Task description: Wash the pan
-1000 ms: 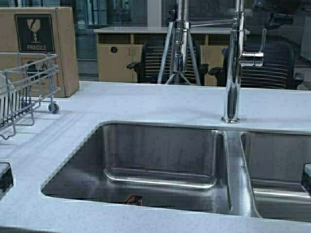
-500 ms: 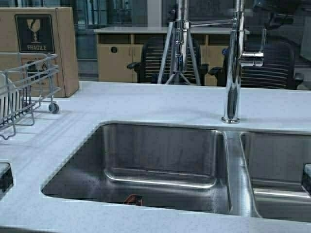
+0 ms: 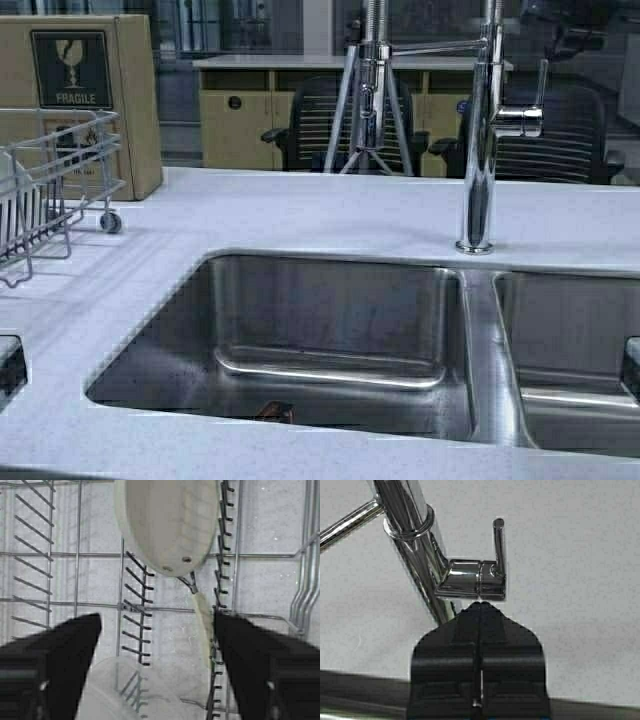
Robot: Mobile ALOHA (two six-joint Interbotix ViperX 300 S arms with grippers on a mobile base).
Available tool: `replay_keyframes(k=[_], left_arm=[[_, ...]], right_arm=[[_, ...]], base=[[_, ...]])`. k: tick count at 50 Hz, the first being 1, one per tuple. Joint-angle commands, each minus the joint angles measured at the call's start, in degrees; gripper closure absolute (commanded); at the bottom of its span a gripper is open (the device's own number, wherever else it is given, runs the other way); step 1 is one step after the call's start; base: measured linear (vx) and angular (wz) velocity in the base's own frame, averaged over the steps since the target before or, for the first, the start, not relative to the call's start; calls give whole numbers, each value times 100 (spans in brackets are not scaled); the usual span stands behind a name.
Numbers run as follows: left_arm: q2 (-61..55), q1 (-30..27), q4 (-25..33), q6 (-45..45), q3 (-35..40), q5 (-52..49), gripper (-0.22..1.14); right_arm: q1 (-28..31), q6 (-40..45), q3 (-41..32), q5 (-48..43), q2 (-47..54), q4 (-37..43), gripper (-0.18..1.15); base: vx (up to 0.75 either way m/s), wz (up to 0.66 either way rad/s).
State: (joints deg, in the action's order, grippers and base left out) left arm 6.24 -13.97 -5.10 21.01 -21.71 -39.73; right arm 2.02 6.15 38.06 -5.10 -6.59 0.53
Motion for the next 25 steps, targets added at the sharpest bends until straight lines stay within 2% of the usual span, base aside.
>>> replay_keyframes(k=[1, 25], left_arm=[[149, 0, -9, 0, 79, 18, -7], [114, 9, -9, -26, 79, 26, -7]], right_arm=[[9, -9, -123, -53, -70, 9, 92], [0, -26, -141, -53, -70, 9, 92]], base=[[0, 0], [0, 0]])
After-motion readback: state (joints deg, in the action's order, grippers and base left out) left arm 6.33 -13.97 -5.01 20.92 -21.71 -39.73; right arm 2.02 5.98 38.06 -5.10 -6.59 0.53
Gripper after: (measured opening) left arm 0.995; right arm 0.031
